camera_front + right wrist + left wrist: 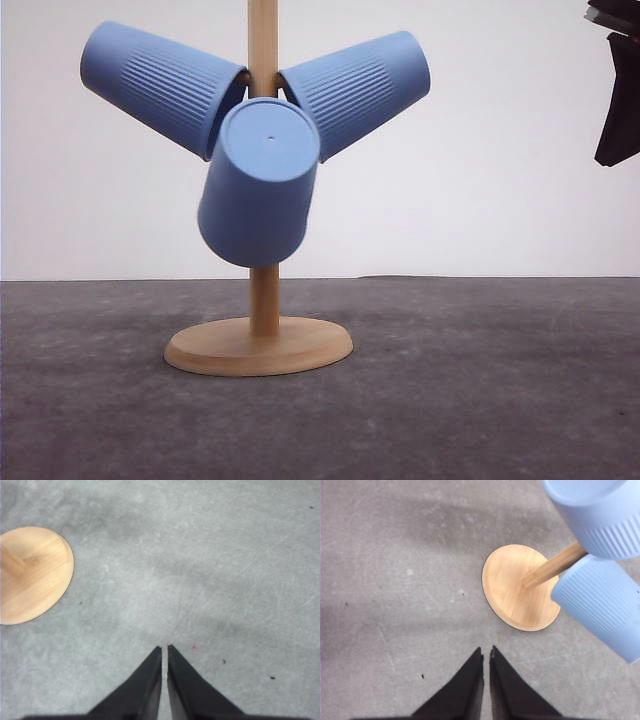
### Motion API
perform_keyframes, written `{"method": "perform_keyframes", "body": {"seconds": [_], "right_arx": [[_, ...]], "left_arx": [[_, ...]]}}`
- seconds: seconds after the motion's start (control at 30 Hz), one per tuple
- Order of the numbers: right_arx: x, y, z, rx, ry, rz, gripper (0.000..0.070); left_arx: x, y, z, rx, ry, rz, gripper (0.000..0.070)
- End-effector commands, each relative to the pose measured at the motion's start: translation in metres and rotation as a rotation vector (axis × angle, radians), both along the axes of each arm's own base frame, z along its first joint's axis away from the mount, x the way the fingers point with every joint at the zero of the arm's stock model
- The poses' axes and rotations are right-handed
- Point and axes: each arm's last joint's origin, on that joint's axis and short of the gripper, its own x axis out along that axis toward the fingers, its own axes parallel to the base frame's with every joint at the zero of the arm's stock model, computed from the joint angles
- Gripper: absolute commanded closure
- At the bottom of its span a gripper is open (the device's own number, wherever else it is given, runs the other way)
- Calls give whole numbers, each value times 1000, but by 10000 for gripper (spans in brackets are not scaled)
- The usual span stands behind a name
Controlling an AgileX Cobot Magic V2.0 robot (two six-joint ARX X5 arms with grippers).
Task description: Place three cups
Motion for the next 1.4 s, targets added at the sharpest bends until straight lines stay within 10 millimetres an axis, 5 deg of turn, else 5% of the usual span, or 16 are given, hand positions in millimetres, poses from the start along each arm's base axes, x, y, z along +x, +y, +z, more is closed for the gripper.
{"method": "perform_keyframes", "body": {"seconds": [0.0, 0.4, 0.7, 0.93, 1.23, 1.37], "right_arx": [[3, 1, 3, -2, -21, 9, 683], [3, 1, 3, -2, -25, 8, 684], [3, 1, 3, -2, -25, 8, 684], [3, 1, 3, -1, -25, 9, 684], [2, 1, 3, -1, -27, 8, 684], [2, 1, 4, -1, -28, 9, 684]], "left_arx": [[1, 0, 3, 15, -24, -10, 700], [-7, 0, -2, 74, -143, -58, 700], [-37, 2, -66, 185, -616, 55, 700], [-48, 4, -118, 237, -649, 163, 700], [-43, -2, -150, 221, -696, 134, 700], [-43, -2, -150, 222, -695, 143, 700]]}}
